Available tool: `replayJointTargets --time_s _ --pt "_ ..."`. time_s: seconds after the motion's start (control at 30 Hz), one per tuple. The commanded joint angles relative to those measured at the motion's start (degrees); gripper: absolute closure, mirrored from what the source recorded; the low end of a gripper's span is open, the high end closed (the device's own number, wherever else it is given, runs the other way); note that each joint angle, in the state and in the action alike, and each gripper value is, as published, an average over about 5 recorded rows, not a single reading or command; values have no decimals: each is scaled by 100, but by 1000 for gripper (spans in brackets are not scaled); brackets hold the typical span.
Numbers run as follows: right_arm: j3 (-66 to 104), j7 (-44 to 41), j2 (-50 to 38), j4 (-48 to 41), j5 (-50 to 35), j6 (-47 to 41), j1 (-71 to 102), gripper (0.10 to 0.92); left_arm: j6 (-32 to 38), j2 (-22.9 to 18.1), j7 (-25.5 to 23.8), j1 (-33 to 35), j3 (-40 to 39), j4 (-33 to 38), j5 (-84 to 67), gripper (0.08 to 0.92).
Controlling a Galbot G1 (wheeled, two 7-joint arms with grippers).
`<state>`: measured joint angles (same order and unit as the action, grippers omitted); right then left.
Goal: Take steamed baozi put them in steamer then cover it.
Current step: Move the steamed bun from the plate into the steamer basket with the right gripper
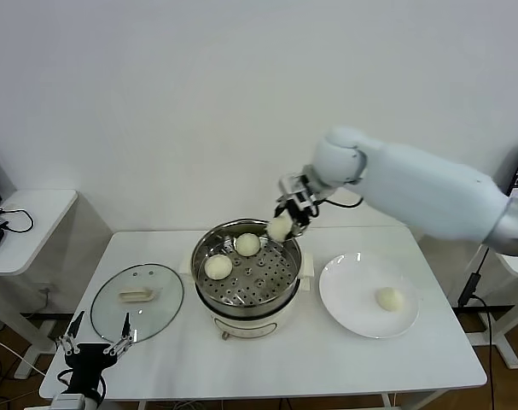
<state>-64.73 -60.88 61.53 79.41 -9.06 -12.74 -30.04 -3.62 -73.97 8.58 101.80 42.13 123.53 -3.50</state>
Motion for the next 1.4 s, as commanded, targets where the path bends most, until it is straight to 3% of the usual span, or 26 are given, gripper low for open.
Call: replayJointTargets --time_s 0.03,0.43,1.0,1.4 --pt "-607 184 664 103 271 982 -124 425 3 -10 2 -5 49 -11 -3 177" --pt "-970 402 848 328 1270 1813 129 423 23 -58 9 -19 58 -46 -25 177" --pt "-1082 405 790 595 1470 2087 320 416 37 -76 14 -74 26 -117 -28 177" --pt "-904 388 602 651 1249 2048 44 220 38 -80 15 -84 14 -95 -25 177"
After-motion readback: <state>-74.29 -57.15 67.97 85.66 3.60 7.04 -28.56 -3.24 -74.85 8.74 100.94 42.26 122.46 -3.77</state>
